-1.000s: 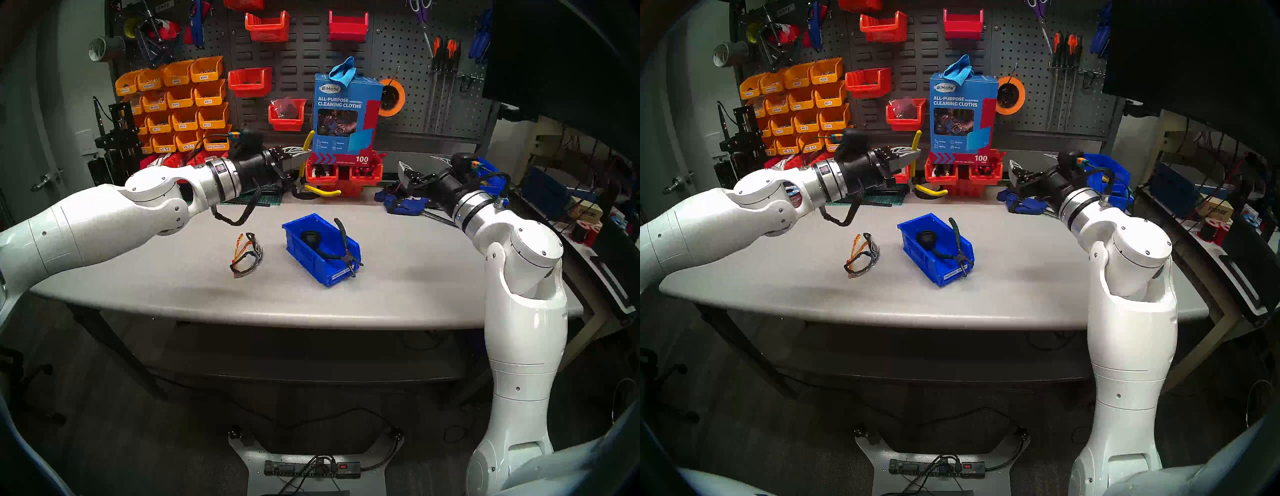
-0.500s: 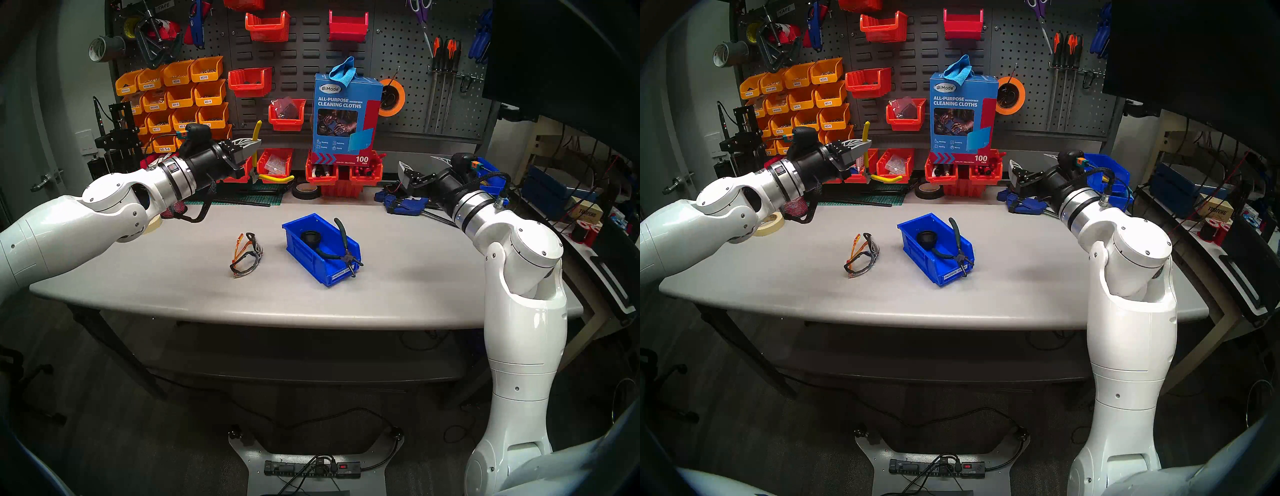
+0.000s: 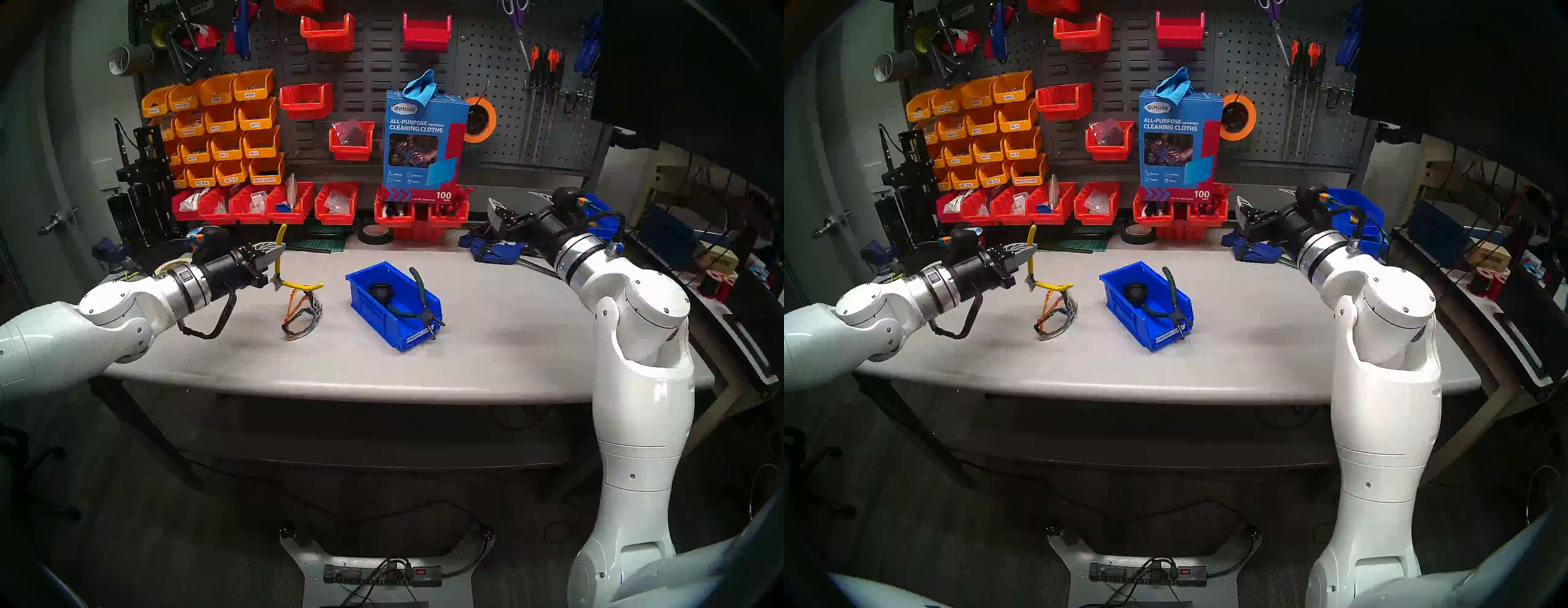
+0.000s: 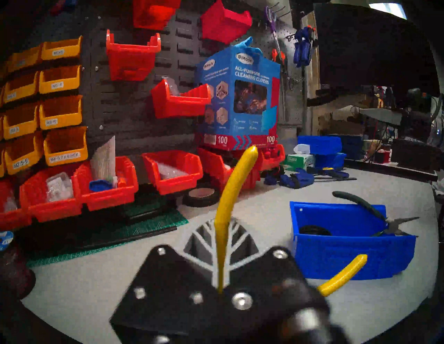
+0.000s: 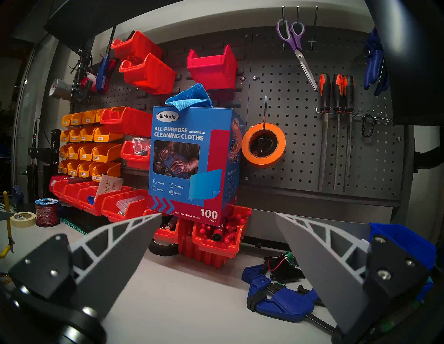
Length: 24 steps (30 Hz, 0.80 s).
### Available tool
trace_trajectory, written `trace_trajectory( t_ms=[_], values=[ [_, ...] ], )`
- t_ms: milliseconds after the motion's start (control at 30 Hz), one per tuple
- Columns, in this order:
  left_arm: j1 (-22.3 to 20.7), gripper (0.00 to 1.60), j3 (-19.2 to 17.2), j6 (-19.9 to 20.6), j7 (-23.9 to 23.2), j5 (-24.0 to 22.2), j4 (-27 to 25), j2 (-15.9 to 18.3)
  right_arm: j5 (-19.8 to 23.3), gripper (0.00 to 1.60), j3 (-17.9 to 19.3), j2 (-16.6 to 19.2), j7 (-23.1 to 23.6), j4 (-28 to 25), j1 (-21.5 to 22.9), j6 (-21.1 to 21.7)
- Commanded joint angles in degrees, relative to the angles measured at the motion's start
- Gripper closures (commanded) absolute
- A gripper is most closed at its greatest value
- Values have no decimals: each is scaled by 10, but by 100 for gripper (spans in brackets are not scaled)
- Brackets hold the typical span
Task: Take out tools from the storage box
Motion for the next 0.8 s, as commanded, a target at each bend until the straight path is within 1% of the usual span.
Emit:
trace_trajectory(
  t_ms=[0,33,267,433,500,767],
  values=[
    [-8,160,-5,-9,-1,25,16,19,1,0,-1,0,0,-7,8,0],
    [-5,160,0,-6,7,39,28,18,0,0,-1,-1,1,-7,8,0],
    [2,160,8,-4,10,49,40,8,-2,0,0,-3,3,-8,8,1],
    [4,160,17,2,5,75,60,-11,-3,0,1,-4,4,-8,9,1],
    [5,160,18,8,-6,71,68,-15,-4,0,1,-5,5,-8,9,1],
    [11,160,24,5,-8,84,70,-21,-6,0,2,-6,6,-8,9,1]
  ],
)
